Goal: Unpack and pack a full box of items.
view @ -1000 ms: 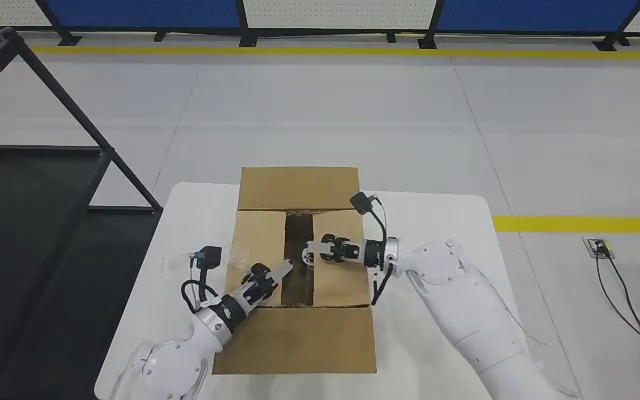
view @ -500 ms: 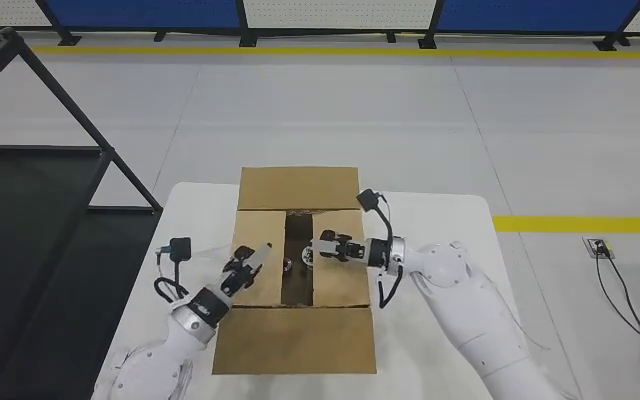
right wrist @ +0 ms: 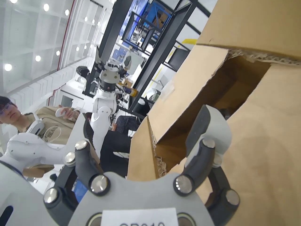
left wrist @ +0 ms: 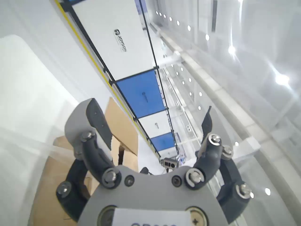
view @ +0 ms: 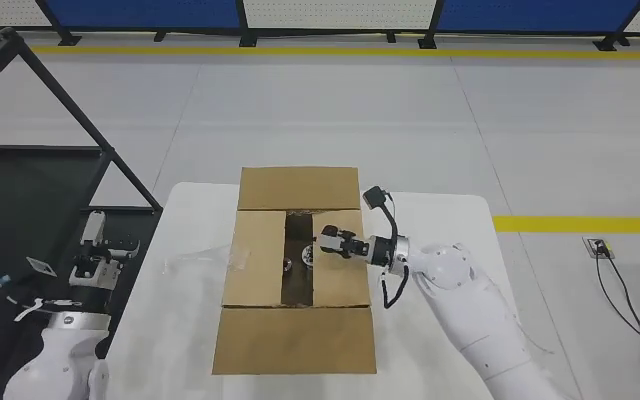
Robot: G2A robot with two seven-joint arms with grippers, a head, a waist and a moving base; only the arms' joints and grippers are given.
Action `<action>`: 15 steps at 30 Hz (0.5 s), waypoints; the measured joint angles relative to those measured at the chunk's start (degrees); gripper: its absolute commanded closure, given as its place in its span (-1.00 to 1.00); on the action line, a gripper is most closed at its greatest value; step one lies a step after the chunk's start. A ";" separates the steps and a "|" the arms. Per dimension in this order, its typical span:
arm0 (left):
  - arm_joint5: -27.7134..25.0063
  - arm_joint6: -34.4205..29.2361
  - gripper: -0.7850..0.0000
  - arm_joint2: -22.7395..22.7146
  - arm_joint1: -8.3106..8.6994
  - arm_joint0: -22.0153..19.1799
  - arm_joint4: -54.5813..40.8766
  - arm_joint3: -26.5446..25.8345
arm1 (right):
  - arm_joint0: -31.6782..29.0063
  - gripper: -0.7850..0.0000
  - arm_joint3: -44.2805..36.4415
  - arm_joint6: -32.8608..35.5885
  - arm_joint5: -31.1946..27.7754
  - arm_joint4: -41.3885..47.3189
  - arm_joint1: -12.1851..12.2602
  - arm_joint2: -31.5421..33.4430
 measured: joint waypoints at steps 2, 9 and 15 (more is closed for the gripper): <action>2.05 -1.00 -1.00 -1.06 0.12 0.29 -0.93 1.02 | -0.05 -1.00 -0.29 -1.50 1.24 -0.56 -0.09 -0.31; 2.94 -2.49 -1.00 -1.65 0.26 0.87 -0.55 1.28 | -0.15 -1.00 -0.37 -1.12 0.98 -0.32 -0.10 -0.36; 6.03 -2.60 -1.00 0.54 0.22 0.17 0.08 1.36 | 0.75 -1.00 1.01 -0.39 4.86 3.23 -1.51 -4.01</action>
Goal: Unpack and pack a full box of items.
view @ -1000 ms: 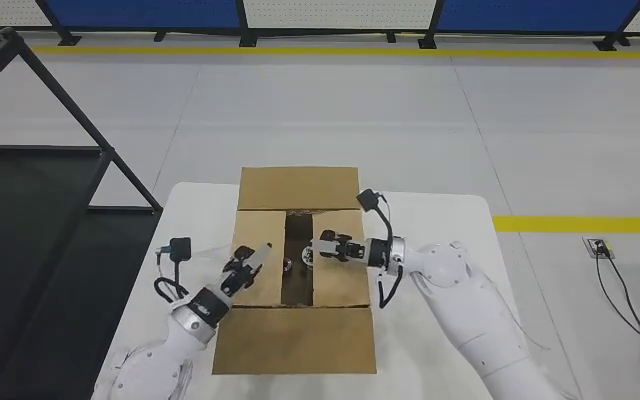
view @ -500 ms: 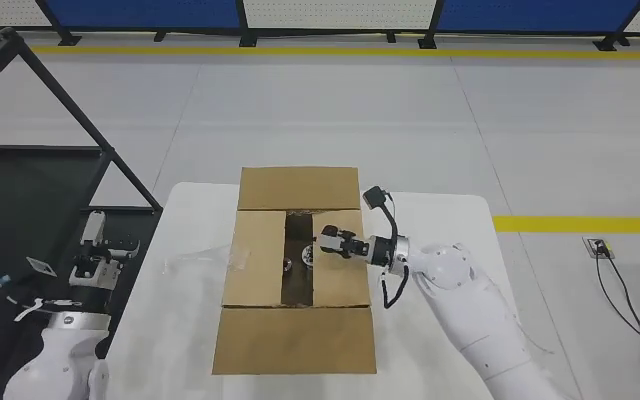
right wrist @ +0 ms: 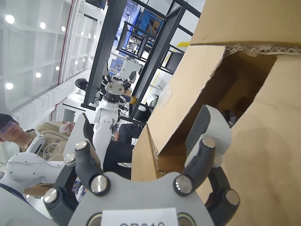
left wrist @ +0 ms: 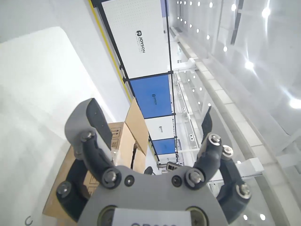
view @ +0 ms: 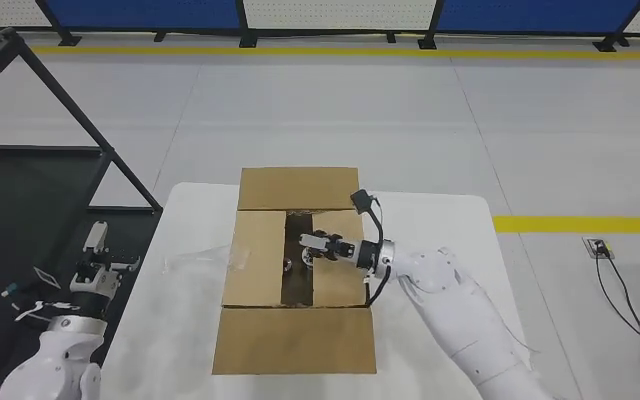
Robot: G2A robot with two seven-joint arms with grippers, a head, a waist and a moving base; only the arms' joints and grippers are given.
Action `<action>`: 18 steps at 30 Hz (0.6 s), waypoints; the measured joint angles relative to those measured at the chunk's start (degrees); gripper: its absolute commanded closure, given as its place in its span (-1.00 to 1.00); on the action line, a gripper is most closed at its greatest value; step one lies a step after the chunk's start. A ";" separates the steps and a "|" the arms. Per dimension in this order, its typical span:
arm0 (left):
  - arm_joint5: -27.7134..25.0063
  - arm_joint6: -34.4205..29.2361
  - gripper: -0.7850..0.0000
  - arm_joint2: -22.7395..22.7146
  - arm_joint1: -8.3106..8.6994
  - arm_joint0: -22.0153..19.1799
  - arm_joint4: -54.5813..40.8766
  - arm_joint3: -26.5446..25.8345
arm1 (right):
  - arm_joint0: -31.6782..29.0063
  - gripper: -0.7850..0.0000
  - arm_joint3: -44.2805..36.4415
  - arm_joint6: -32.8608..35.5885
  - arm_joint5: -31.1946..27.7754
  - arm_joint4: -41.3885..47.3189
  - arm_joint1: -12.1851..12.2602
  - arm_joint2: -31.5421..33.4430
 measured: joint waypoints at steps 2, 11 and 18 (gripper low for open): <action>2.28 0.25 -1.00 1.31 0.02 -0.77 1.37 0.48 | 1.33 -1.00 2.05 0.24 0.45 1.58 -0.71 -1.33; 7.30 -2.80 -1.00 4.94 0.27 -1.62 5.31 5.02 | 7.25 -0.05 13.90 2.18 -0.12 6.74 -4.23 -6.56; 8.12 -2.82 -1.00 6.64 0.16 -2.48 4.97 6.42 | 10.24 0.05 20.48 1.64 -0.76 7.09 -6.94 -10.00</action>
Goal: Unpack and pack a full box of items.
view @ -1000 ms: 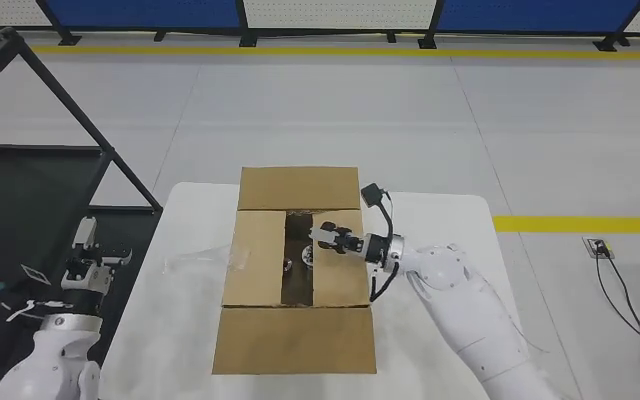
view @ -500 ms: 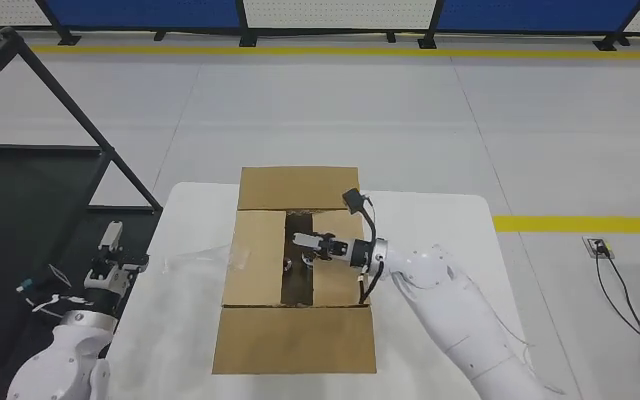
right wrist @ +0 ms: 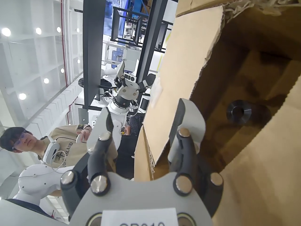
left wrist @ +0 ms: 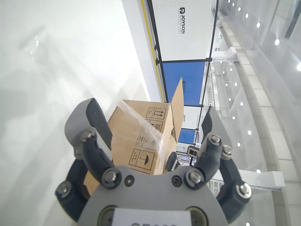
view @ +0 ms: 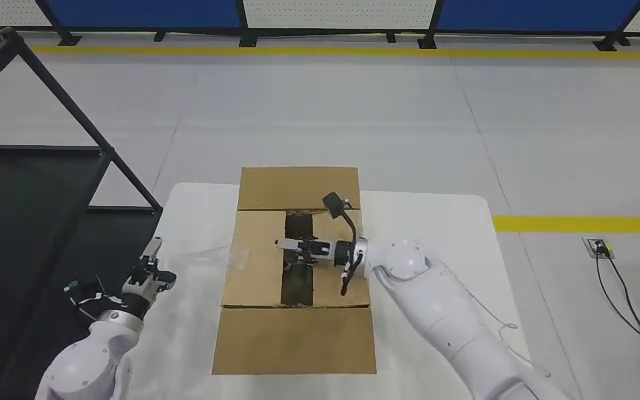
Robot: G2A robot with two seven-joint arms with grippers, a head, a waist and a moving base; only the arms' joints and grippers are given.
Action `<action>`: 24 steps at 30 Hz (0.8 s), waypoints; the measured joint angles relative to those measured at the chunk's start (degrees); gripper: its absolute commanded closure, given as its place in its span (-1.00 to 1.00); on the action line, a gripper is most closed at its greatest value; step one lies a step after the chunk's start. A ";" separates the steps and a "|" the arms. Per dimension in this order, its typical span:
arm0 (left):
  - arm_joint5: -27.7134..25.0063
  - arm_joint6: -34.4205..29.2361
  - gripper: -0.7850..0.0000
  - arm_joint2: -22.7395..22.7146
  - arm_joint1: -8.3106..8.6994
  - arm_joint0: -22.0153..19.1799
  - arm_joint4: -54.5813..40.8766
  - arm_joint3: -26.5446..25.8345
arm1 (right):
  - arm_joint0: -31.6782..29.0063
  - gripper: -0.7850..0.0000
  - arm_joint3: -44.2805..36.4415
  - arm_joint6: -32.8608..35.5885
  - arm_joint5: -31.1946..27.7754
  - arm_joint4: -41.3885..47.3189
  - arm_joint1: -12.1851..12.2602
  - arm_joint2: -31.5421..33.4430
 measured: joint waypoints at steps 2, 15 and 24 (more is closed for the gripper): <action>-0.15 -0.27 -1.00 0.15 0.02 0.03 0.19 0.01 | 0.71 0.03 1.37 -1.20 0.27 -0.85 -0.62 -0.79; -2.31 0.10 -1.00 -1.64 0.19 2.26 0.25 -3.81 | 3.71 -0.70 4.07 -2.61 2.45 -5.93 -1.29 -0.98; -2.64 0.26 -1.00 -1.01 0.18 2.96 0.97 -5.11 | 3.03 0.10 0.90 0.96 7.95 -8.21 -1.44 -1.64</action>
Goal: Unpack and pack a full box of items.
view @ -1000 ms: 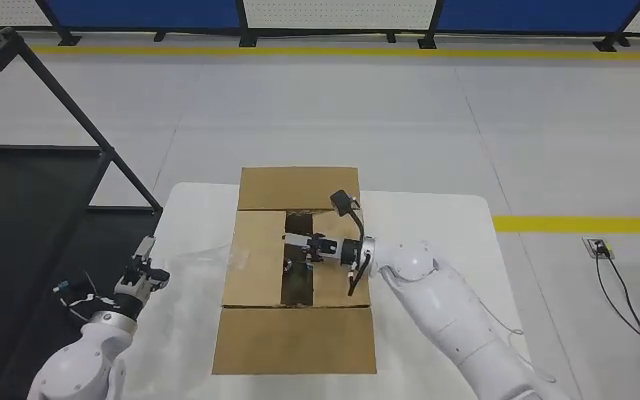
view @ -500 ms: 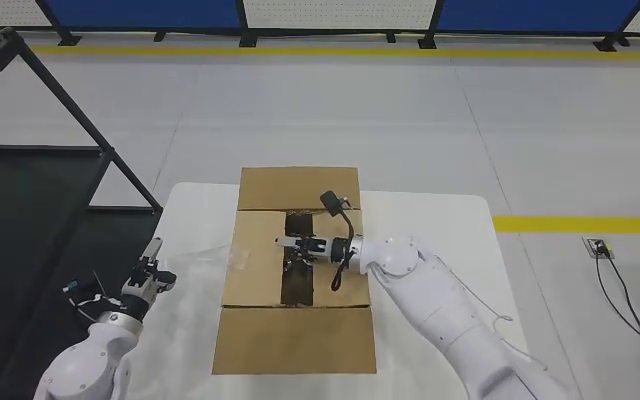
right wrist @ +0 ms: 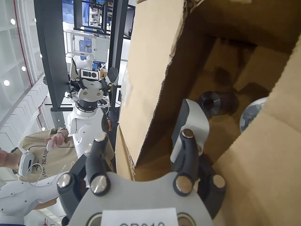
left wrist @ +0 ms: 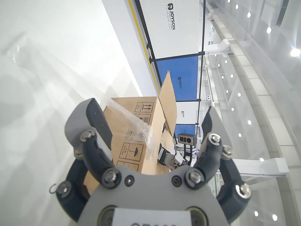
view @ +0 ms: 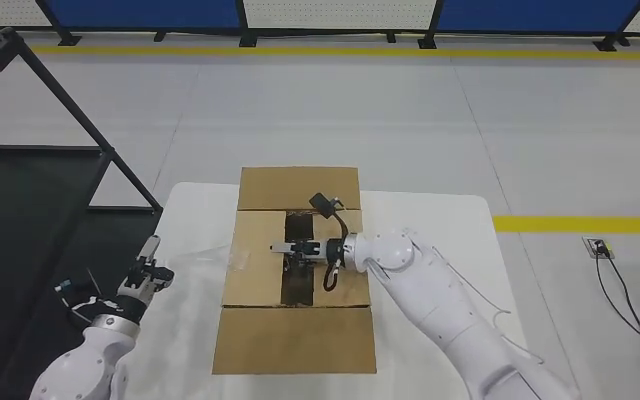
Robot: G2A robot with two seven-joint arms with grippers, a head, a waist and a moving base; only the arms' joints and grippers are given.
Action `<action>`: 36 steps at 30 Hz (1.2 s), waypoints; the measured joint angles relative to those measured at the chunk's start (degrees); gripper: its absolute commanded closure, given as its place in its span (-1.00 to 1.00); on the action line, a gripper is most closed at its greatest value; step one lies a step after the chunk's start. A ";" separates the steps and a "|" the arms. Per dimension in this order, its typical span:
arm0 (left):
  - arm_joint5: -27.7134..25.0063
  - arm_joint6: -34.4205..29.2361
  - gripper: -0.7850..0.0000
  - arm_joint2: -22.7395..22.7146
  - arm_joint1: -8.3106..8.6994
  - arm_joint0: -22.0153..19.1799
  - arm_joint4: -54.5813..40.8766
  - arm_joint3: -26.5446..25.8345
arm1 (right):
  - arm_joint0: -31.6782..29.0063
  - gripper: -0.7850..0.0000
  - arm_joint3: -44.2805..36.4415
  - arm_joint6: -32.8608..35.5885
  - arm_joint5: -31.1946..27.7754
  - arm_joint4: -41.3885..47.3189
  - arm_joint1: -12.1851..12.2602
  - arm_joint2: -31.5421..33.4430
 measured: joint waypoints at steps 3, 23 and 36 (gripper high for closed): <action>0.16 0.38 -1.00 0.54 -0.05 -0.31 0.05 0.64 | -0.08 0.33 0.28 0.46 -0.06 0.28 -0.28 -0.03; 10.53 -3.96 -1.00 7.50 -0.53 -10.22 -5.51 10.72 | 0.48 1.00 2.60 1.79 -1.94 0.35 -1.46 0.59; 12.06 -5.59 -1.00 11.42 -1.06 -17.55 -10.80 18.37 | 0.04 1.00 2.47 2.66 -2.35 -0.04 -1.59 1.48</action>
